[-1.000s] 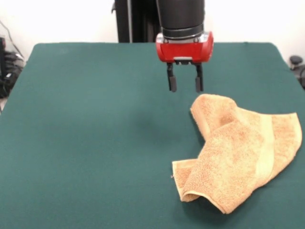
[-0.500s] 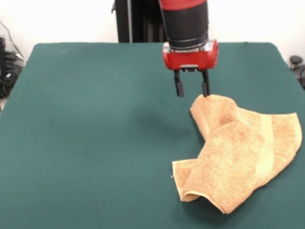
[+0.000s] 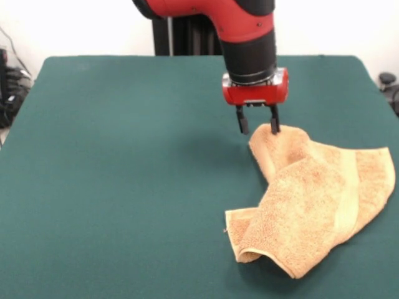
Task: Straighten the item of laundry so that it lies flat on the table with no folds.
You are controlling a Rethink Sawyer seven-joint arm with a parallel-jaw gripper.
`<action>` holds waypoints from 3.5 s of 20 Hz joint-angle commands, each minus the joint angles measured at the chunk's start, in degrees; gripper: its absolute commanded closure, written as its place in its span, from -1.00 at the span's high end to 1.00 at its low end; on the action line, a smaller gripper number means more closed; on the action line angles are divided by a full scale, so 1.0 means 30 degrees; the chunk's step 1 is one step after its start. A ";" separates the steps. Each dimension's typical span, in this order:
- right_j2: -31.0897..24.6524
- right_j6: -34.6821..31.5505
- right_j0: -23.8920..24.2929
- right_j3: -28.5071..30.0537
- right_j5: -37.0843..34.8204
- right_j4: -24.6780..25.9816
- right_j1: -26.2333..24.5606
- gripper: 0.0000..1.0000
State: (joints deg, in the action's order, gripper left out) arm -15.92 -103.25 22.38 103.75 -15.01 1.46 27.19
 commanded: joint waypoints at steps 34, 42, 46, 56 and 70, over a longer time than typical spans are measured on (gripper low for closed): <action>0.2564 -0.4908 -0.3831 0.0008 0.4836 -0.0038 0.1667 1.00; 0.1419 -0.4425 -0.2813 0.0155 0.5811 -0.0019 0.0867 1.00; 0.1212 -0.4196 -0.2626 0.0072 0.5834 -0.0024 0.0698 1.00; 0.1518 -0.4001 -0.2932 0.0172 0.5189 -0.0356 0.0954 -1.00; 0.2320 -0.4120 -0.3561 0.0384 0.3841 -0.0996 0.1764 -1.00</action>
State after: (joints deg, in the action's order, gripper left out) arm -9.86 -103.25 14.41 103.57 0.01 2.97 33.70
